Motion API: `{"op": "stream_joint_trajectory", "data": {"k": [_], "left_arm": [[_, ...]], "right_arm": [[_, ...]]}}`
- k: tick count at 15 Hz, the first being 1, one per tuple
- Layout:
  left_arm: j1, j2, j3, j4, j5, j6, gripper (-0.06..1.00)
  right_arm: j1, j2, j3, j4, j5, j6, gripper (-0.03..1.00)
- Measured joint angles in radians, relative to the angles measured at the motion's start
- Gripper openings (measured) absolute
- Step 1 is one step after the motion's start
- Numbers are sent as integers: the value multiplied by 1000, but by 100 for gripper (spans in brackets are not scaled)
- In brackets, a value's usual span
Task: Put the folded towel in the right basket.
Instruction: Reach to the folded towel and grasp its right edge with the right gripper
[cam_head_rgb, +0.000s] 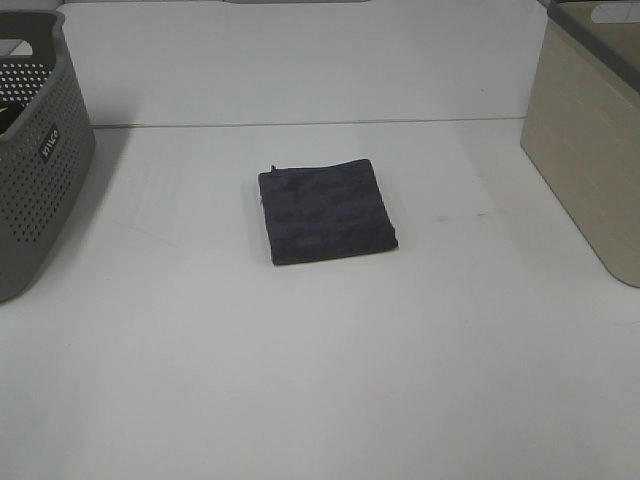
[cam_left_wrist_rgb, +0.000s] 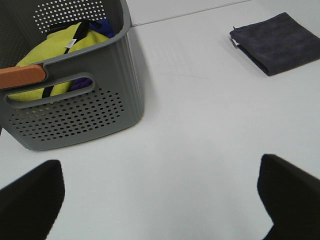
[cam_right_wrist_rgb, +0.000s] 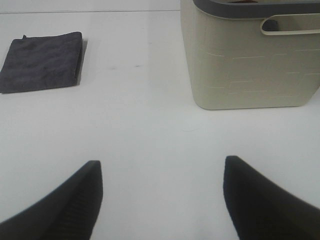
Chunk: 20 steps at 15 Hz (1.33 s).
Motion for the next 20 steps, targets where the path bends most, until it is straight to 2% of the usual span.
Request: {"op": "stream_joint_trajectory", "data": {"k": [2,3,8,11,14,15,18,20], "left_arm": [[0,0,0,0,0,0,99],[0,0,0,0,0,0,99],[0,0,0,0,0,0,99],[0,0,0,0,0,0,99],[0,0,0,0,0,0,99],[0,0,0,0,0,0,99],[0,0,0,0,0,0,99],[0,0,0,0,0,0,99]], "right_arm": [[0,19,-7,0,-8,18,64],[0,64,-17,1,-42,18,64],[0,438,-135,4,-300,18,64],[0,655,-268,7,-361,18,64],[0,910,-431,26,-364,7,64],[0,1073,-549,120,-363,-47,64],[0,1293,-716,314,-304,-194,64],[0,1389,-784,395,-279,-264,64]]}}
